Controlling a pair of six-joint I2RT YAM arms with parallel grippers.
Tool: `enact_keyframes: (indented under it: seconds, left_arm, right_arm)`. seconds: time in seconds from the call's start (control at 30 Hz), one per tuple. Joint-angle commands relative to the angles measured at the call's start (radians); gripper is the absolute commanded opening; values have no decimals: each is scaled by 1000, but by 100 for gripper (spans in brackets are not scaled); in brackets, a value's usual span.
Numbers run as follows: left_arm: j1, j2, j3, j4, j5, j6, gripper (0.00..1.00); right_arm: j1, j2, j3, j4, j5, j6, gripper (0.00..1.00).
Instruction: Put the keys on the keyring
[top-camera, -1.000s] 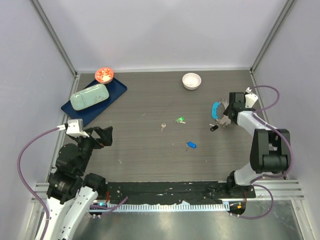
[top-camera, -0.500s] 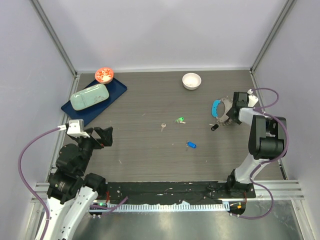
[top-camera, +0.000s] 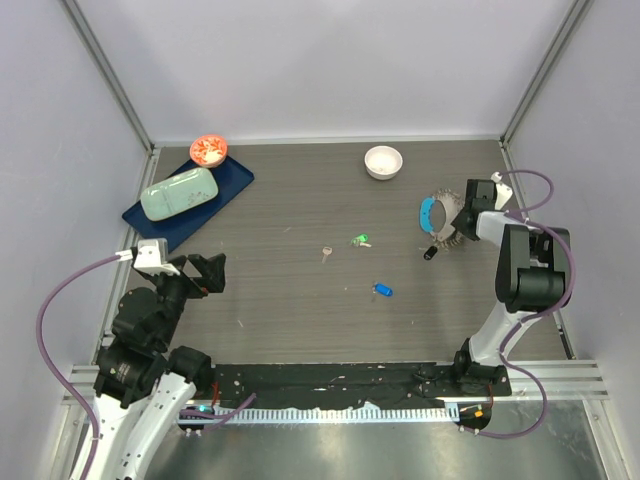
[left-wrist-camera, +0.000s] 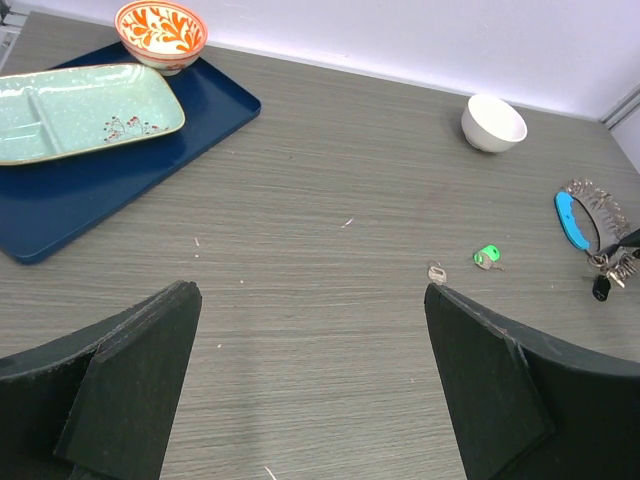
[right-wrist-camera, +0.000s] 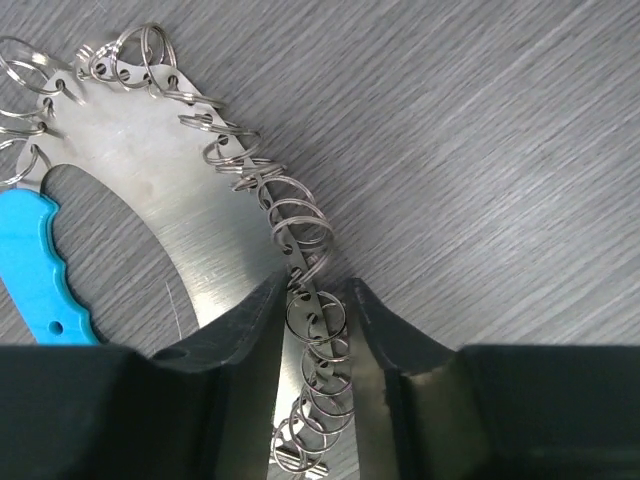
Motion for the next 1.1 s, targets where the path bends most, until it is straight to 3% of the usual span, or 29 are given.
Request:
enact_keyframes:
  seconds: [0.0, 0.1, 0.43, 0.57, 0.6, 0.7, 0.87, 1.07]
  left_arm:
    - [-3, -7, -3, 17, 2, 14, 100]
    - [-3, -10, -3, 17, 3, 14, 100]
    - [-2, -21, -3, 17, 3, 13, 100]
    - [-2, -23, -3, 13, 2, 13, 100]
    - [-2, -23, -3, 13, 2, 13, 100]
    - [-2, -21, -3, 12, 0, 11, 100]
    - [-2, -24, -3, 10, 0, 11, 100]
    - [-2, -27, -3, 10, -1, 10, 100]
  right_arm:
    - [-8, -17, 10, 32, -18, -7, 27]
    - [-8, -66, 0, 30, 7, -16, 17]
    - [-8, -230, 12, 34, 47, -54, 13]
    - [-8, -226, 6, 20, 48, -19, 20]
    - [-8, -221, 1, 18, 39, -5, 29]
    - [-8, -204, -22, 21, 31, 74, 40]
    - [-22, -178, -63, 75, 25, 185, 40]
    - [-42, -132, -83, 139, 11, 265, 33]
